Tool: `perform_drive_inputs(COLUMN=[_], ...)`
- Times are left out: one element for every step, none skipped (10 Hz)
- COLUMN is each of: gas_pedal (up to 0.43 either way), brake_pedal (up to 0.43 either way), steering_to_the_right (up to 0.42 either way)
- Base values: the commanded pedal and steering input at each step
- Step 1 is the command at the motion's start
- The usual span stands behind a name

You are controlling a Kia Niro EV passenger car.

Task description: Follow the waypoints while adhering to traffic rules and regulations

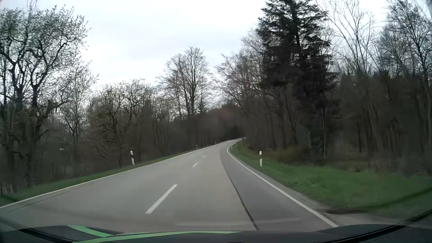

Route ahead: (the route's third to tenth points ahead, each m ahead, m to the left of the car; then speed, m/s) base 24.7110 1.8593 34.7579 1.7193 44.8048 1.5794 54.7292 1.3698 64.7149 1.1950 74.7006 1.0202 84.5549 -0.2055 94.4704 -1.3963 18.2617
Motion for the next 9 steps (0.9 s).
perform_drive_inputs(gas_pedal=[0.189, 0.189, 0.189, 0.189, 0.189, 0.189, 0.189, 0.189, 0.189], brake_pedal=[0.0, 0.0, 0.0, 0.0, 0.0, 0.0, 0.0, 0.0, 0.0], steering_to_the_right=[0.003, 0.002, 0.002, 0.002, 0.002, 0.002, 0.002, 0.002, 0.002])
